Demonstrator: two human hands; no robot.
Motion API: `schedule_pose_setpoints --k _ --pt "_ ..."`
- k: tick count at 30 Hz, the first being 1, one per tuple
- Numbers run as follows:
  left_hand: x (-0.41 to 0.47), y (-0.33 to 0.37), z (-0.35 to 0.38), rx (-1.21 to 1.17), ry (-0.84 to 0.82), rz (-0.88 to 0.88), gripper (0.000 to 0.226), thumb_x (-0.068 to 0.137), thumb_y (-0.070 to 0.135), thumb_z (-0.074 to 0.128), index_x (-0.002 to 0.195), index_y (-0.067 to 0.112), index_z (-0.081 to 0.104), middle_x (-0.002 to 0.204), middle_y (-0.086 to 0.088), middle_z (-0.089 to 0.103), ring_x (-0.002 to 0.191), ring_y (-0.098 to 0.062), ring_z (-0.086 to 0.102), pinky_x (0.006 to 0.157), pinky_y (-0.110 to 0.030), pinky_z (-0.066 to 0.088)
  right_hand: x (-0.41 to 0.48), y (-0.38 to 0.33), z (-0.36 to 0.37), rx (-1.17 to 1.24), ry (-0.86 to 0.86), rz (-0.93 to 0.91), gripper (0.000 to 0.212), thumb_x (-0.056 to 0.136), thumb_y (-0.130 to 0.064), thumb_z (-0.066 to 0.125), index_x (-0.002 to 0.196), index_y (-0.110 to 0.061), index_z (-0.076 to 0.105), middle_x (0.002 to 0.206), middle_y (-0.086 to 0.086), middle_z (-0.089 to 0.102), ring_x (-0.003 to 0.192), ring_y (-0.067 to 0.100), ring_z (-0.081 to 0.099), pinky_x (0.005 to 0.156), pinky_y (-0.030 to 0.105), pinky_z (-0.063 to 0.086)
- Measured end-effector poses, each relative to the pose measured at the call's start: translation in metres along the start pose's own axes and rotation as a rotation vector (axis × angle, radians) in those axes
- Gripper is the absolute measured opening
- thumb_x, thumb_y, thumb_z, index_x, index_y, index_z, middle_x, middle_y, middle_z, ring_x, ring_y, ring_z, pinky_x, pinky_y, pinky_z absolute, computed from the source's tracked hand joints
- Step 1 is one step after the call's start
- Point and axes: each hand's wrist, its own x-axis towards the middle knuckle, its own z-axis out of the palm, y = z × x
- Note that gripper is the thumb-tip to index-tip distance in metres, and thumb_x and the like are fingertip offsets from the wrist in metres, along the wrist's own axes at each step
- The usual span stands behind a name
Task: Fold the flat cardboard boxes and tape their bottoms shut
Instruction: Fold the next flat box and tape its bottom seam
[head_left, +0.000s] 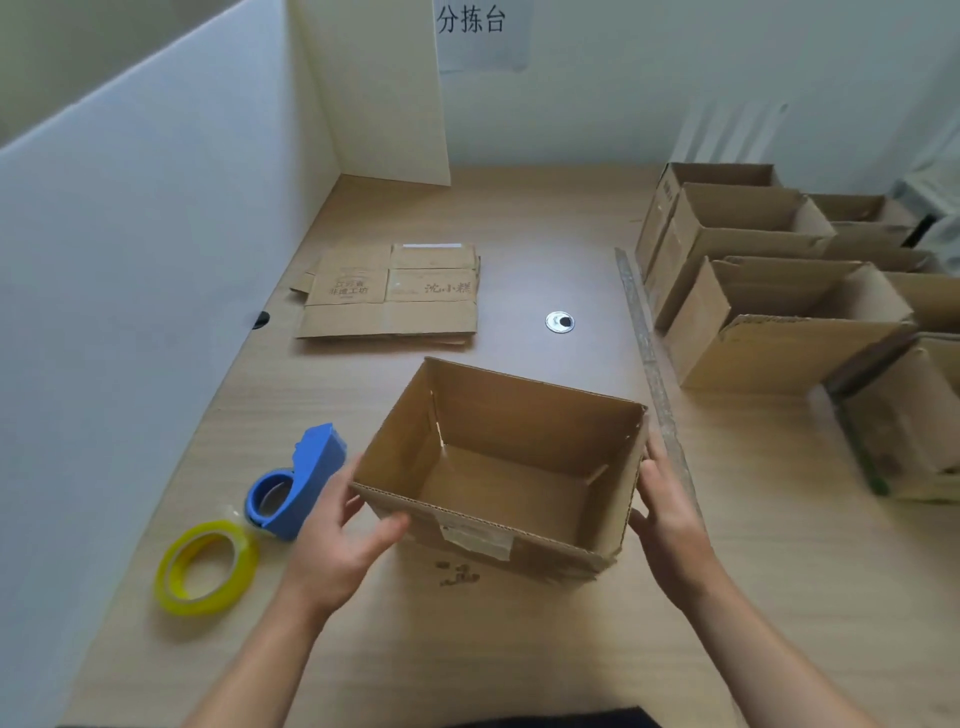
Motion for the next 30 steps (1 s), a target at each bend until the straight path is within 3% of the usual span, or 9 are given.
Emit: schedule_pose_setpoints --k 3,6,10,13,18,21,24,27,30 --pt "-0.001 0.001 0.009 0.133 -0.029 0.043 0.079 0.069 0.058 0.074 0.139 0.057 0.036 0.138 0.028 0.049 0.130 -0.001 0.047 0.105 -0.026 0.039 -0.003 -0.002 0.008 -0.083 -0.125 0.034 0.054 0.096 -0.061 0.040 0.148 -0.056 0.027 0.154 -0.031 0.031 0.143 -0.002 0.032 0.115 0.048 0.032" --pt "0.004 0.004 0.006 0.193 0.001 0.147 0.071 0.074 0.056 0.071 0.139 0.049 0.044 0.136 0.020 0.052 0.130 -0.010 0.049 0.107 -0.038 0.042 0.004 -0.007 0.014 -0.070 -0.122 0.010 0.052 0.097 -0.054 0.043 0.148 -0.049 0.035 0.152 -0.029 0.037 0.143 -0.001 0.033 0.119 0.049 0.029" --pt "0.009 0.015 -0.004 0.262 -0.018 0.132 0.068 0.072 0.060 0.069 0.136 0.053 0.045 0.141 0.024 0.047 0.136 -0.003 0.041 0.109 -0.035 0.037 0.016 -0.010 0.018 -0.122 -0.045 0.018 0.043 0.088 -0.054 0.055 0.129 -0.065 0.047 0.141 -0.030 0.049 0.138 0.002 0.042 0.114 0.037 0.038" --pt "0.010 0.023 -0.009 0.427 -0.142 0.169 0.076 0.071 0.065 0.069 0.141 0.048 0.043 0.141 0.032 0.042 0.139 0.004 0.031 0.109 -0.024 0.029 0.020 -0.005 0.014 -0.196 0.007 0.025 0.048 0.081 -0.052 0.064 0.125 -0.064 0.049 0.144 -0.017 0.046 0.131 0.009 0.050 0.109 0.043 0.044" --pt "0.014 0.029 -0.010 0.551 -0.277 0.187 0.055 0.075 0.060 0.071 0.126 0.040 0.062 0.134 0.029 0.049 0.138 0.011 0.023 0.114 -0.023 0.024 0.024 -0.004 0.006 -0.250 0.005 0.060 0.072 0.075 -0.053 0.072 0.133 -0.070 0.033 0.146 -0.012 0.041 0.123 0.016 0.056 0.098 0.047 0.052" --pt "0.014 0.026 -0.008 0.519 -0.299 0.138 0.040 0.080 0.057 0.067 0.116 0.039 0.069 0.130 0.029 0.052 0.132 0.014 0.030 0.114 -0.026 0.030 0.029 -0.003 0.007 -0.344 0.061 0.014 0.093 0.080 -0.040 0.080 0.134 -0.075 0.013 0.146 -0.018 0.033 0.116 0.016 0.054 0.092 0.036 0.050" --pt "0.018 0.026 -0.003 0.498 -0.230 0.086 0.039 0.081 0.059 0.064 0.116 0.041 0.066 0.123 0.028 0.057 0.124 0.013 0.041 0.109 -0.030 0.038 0.038 -0.003 0.007 -0.414 0.068 0.004 0.110 0.080 -0.032 0.082 0.143 -0.066 -0.001 0.145 -0.024 0.025 0.111 0.010 0.050 0.091 0.029 0.041" --pt "0.023 0.024 0.008 0.369 -0.064 -0.012 0.054 0.084 0.052 0.070 0.134 0.043 0.052 0.122 0.019 0.059 0.115 0.003 0.054 0.099 -0.031 0.047 0.046 -0.007 0.007 -0.375 0.006 0.033 0.086 0.084 -0.030 0.079 0.142 -0.059 0.024 0.138 -0.026 0.038 0.107 0.001 0.051 0.086 0.026 0.044" --pt "0.026 0.018 0.022 0.318 0.096 -0.075 0.078 0.082 0.046 0.075 0.148 0.042 0.034 0.124 0.013 0.051 0.107 0.001 0.053 0.088 -0.027 0.049 0.050 -0.012 -0.001 -0.189 -0.004 0.080 0.028 0.094 -0.029 0.067 0.108 -0.052 0.061 0.112 -0.022 0.066 0.107 0.009 0.063 0.070 0.025 0.054"
